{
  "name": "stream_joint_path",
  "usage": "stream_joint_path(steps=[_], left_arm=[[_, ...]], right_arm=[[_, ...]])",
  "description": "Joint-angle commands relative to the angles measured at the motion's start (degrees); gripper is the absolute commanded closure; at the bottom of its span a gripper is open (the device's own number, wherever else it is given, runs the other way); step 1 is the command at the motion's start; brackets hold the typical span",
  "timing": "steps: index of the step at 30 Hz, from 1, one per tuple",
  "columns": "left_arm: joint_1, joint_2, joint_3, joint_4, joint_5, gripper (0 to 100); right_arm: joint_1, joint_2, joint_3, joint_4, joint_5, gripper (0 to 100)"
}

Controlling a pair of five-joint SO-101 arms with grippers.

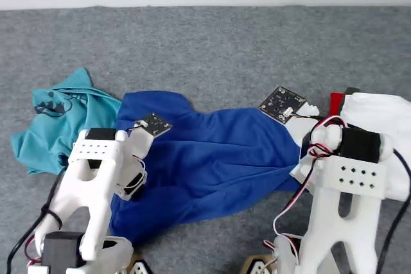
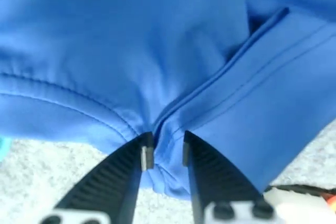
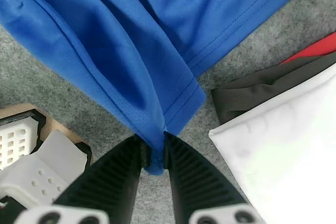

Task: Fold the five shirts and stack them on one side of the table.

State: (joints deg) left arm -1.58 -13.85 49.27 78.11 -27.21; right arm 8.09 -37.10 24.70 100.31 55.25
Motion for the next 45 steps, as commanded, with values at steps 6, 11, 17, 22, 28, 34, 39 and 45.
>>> stream_joint_path(steps=[6, 11, 17, 22, 28, 34, 39, 45], left_arm=[[-4.22, 1.76, -2.59, -0.62, 0.18, 88], [-7.56, 1.76, -2.68, -2.29, 0.09, 84], [-4.13, 1.76, -1.01, -1.76, 0.09, 84], [-3.34, 1.76, 0.4, -1.93, 0.09, 84], [-3.43, 1.85, 0.75, -2.2, 0.09, 84], [-3.43, 2.02, 1.1, -2.9, 0.09, 84], [-3.25, 8.09, 0.75, -4.84, 0.0, 90], [-3.16, 14.07, -1.98, -4.92, -0.09, 99]], right_arm=[[0.57, -1.36, -0.35, -0.04, 0.26, 98.9], [0.57, -1.36, -0.35, 0.13, 0.26, 98.9], [0.57, -1.36, -0.35, 0.22, 0.26, 98.9], [0.75, -1.63, -0.35, 0.22, 0.26, 98.9], [0.84, -1.8, -0.35, 0.4, 0.35, 98.9], [0.84, -1.71, -0.35, 0.04, 0.35, 98.9], [0.84, -1.45, -0.35, 0.04, 0.35, 98.9], [0.84, -1.54, -0.44, 0.04, 0.35, 98.9]])
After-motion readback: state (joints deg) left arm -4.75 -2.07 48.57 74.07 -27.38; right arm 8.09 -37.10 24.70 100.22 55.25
